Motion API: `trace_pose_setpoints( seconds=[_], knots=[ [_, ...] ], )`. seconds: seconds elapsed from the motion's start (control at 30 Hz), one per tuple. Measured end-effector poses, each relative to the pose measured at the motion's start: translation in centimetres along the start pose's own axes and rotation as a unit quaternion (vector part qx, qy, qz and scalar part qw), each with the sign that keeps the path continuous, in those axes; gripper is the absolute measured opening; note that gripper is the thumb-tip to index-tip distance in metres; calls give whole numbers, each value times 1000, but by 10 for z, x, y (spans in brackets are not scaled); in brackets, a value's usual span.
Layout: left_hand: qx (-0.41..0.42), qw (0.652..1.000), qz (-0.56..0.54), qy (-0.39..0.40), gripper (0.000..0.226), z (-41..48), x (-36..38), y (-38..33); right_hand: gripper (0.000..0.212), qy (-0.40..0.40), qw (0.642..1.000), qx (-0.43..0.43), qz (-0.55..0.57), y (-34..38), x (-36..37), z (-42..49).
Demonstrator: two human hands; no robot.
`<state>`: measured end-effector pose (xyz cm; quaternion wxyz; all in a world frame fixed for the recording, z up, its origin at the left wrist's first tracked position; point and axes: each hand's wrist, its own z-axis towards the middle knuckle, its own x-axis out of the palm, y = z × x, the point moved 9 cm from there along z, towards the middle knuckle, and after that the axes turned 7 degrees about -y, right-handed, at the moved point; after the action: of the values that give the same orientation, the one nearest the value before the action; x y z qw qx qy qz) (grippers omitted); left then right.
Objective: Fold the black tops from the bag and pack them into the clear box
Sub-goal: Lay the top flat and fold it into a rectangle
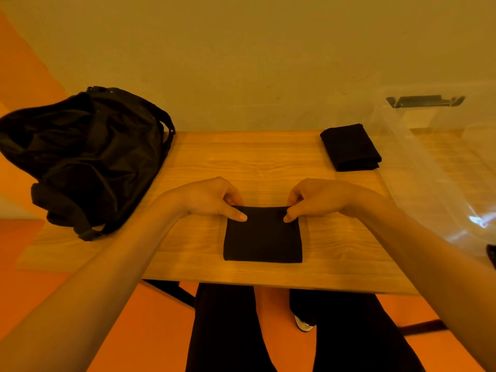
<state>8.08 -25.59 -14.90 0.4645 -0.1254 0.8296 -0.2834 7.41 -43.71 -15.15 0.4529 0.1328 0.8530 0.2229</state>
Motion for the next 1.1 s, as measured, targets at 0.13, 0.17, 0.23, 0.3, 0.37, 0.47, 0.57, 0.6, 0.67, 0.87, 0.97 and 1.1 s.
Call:
trace_pose_setpoints(
  seconds=[0.13, 0.17, 0.23, 0.3, 0.37, 0.47, 0.57, 0.6, 0.67, 0.87, 0.97, 1.1],
  knots=[
    [10, 1000, -23, 9, 30, -7, 1, -5, 25, -2, 999, -11, 47, 0, 0, -9],
    [9, 999, -37, 6, 29, -9, -1, -6, 25, -8, 998, -12, 67, -2, -1, -12],
    [4, 996, -84, 8, 24, -13, -2, -7, 22, -20, 994, -16, 108, -4, -2, -18],
    [-5, 988, -156, 16, 21, -14, 0, -8, 19, -25, 987, -24, 159, -7, -2, -25],
    [-19, 970, -243, 15, 29, -13, 3, -8, 21, -43, 977, -36, 204, -9, -5, -32],
    [-13, 948, -317, 2, 36, -11, 5, -13, 23, -104, 958, -32, 265, -19, -15, -38],
    [11, 947, -319, -26, 45, -5, 7, -17, 28, -171, 933, -13, 316, -34, -24, -43],
    [17, 944, -328, -33, 49, -1, 9, -19, 29, -189, 925, -6, 329, -40, -26, -45],
    [14, 927, -370, -64, 55, 9, 9, -22, 31, -226, 907, -1, 354, -49, -30, -50],
    [54, 886, -443, -127, 44, 54, -23, -68, 34, -385, 799, 34, 461, -72, -50, -59],
    [60, 892, -429, -126, 32, 91, -44, -101, 33, -467, 708, 58, 526, -81, -52, -59],
    [61, 921, -366, -116, 19, 146, -60, -147, 33, -520, 598, 92, 602, -90, -56, -53]
  ],
)
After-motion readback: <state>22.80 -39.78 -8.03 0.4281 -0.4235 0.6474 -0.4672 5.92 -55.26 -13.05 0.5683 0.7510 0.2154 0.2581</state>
